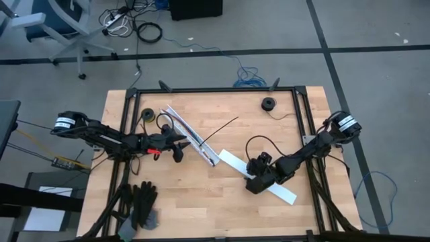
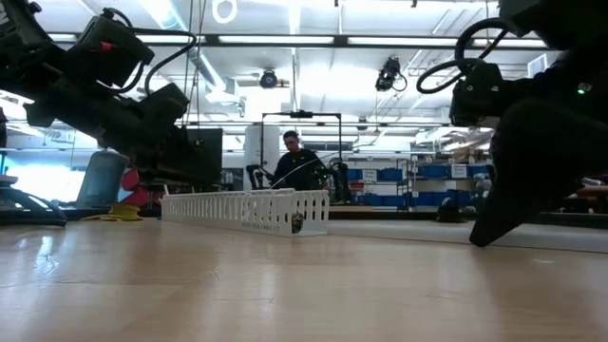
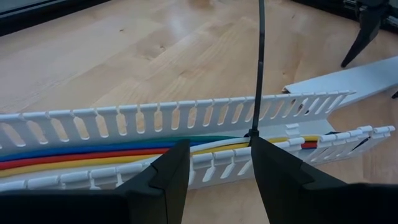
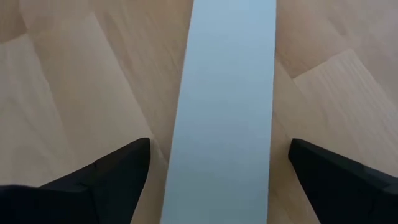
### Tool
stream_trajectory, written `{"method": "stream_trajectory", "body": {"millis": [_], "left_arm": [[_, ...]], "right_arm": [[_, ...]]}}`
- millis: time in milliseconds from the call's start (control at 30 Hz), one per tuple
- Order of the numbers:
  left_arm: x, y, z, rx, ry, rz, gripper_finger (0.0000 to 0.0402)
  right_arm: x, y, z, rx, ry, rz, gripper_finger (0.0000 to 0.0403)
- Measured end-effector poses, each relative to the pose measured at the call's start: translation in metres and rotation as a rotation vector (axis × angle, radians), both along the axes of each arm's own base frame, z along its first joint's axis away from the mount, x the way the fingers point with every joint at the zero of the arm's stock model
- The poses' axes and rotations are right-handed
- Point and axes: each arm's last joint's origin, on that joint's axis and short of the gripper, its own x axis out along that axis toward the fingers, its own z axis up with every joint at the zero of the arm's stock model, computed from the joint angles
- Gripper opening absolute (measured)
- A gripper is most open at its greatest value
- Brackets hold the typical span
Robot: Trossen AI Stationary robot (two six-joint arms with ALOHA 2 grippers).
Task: Ziptie cables
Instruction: Close the white cable duct
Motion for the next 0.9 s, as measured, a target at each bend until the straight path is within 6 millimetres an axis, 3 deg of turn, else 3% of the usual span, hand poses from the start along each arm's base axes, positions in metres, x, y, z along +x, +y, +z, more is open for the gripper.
{"method": "stream_trajectory", "body": {"millis": [500,900], "left_arm": [[0.0001,0.0000,0.0001,0.000,-0.001,0.000,0.0147],[0.0000,0.0000,0.0001,-0.003,-0.002,0.002,0.0147]], "right_arm": [[0.0056,0.0009,-0.0068,-0.033,-0.069,-0.044,0.0321],[0.0059,0.0024,-0.0066,-0.056,-0.104,-0.062,0.0309]]}}
